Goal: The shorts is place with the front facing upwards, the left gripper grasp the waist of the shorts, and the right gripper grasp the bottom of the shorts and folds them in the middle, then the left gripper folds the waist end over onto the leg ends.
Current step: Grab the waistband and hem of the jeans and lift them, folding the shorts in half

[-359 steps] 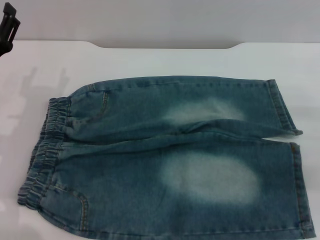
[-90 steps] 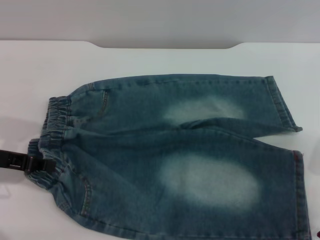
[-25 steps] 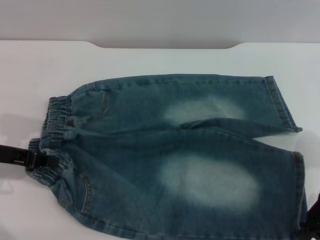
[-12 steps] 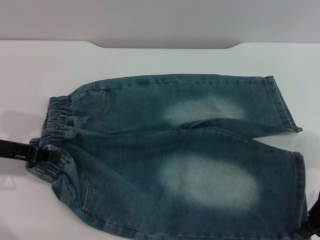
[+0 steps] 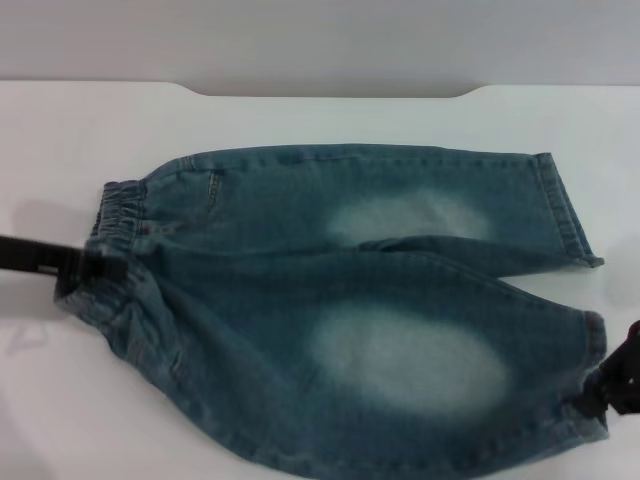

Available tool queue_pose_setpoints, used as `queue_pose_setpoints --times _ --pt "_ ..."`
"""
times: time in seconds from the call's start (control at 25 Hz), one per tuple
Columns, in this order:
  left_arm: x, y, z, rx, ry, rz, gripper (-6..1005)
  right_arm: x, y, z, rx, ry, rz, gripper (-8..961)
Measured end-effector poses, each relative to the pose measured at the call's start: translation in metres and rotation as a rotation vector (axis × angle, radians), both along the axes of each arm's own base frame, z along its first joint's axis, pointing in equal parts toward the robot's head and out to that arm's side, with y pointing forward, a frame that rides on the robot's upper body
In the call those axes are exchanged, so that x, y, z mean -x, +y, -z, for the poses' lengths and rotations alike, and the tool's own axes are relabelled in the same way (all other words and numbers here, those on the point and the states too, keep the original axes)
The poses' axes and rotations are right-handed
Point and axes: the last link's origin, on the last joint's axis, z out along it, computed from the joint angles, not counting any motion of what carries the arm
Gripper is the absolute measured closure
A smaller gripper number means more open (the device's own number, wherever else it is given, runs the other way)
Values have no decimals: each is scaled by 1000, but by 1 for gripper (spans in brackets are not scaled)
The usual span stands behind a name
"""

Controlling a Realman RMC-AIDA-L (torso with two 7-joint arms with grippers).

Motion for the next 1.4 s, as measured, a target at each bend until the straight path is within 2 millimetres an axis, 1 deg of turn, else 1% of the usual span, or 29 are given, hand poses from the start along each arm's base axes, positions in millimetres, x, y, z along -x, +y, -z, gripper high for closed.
queue_pose_setpoints --times 0.04,0.12,0.2,0.4,0.44,0.48,0.52,0.6,0.64,0.72,0.84,0.96,1.2,1.4 --pt "-6 8 -5 -24 -4 16 916 1 1 -3 -10 4 -1 938" --pt "-8 11 -9 -38 -8 20 915 2 4 -11 -40 14 -2 938" --pt "-13 19 -20 -84 -18 29 915 3 6 -18 -71 24 -2 938" --pt "-18 26 -27 -121 -14 36 912 -1 13 -39 -175 51 20 938" --pt "-18 26 -27 -121 -14 36 912 -3 16 -48 -224 68 32 938" --pt "-24 30 -32 -145 -10 43 912 -3 16 -48 -224 68 32 938" --pt "-27 32 -33 -159 -8 45 911 -4 18 -52 -250 74 36 939" --pt "-29 34 -35 -168 -7 47 910 -6 23 -59 -300 81 42 939" --pt "-34 38 -39 -195 1 58 910 -6 24 -62 -323 86 43 939" --pt "-37 41 -42 -219 5 59 909 -6 29 -71 -375 108 40 939" --pt "-37 42 -43 -227 7 59 908 -6 35 -85 -450 139 37 939" --pt "-44 47 -47 -262 5 73 906 -6 39 -94 -492 147 40 939" --pt "-51 53 -46 -308 -13 85 904 0 48 -107 -572 187 62 938" --pt "-52 57 -46 -342 -21 87 902 7 50 -115 -609 211 61 939"
